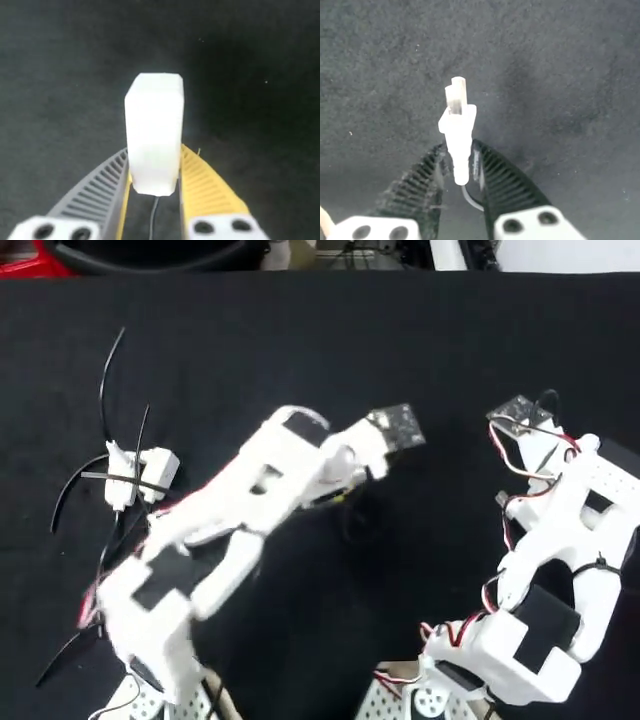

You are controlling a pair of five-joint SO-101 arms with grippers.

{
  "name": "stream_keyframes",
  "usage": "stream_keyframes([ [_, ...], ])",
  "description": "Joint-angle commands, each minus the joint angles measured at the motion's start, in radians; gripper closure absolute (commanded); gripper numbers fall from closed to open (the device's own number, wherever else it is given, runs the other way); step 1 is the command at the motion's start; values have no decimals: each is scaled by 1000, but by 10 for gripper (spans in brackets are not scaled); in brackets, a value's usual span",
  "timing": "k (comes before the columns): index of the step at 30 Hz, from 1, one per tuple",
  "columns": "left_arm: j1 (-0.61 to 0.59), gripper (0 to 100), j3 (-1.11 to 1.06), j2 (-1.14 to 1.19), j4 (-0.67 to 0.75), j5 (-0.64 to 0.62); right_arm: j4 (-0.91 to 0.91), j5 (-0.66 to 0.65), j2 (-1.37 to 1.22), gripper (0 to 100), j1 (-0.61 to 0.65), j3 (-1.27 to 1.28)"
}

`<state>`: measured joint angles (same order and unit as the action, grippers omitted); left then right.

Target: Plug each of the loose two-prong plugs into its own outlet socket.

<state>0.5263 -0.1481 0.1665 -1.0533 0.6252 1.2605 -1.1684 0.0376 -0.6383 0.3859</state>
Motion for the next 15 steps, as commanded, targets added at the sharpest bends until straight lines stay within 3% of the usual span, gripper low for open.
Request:
stream_keyframes([
  [1,10,971,-314,-244,256,-14,-14,6,39,987,-6,-1],
  [4,-5,971,-507,-279,508,-3,-14,6,39,987,-6,-1],
  [6,-18,970,-542,-262,571,66,-14,6,39,987,-6,-2],
  [11,-73,968,-475,-158,535,230,-14,8,39,987,-6,-2],
  [15,-76,873,-403,-78,420,252,-14,8,39,987,6,-2],
])
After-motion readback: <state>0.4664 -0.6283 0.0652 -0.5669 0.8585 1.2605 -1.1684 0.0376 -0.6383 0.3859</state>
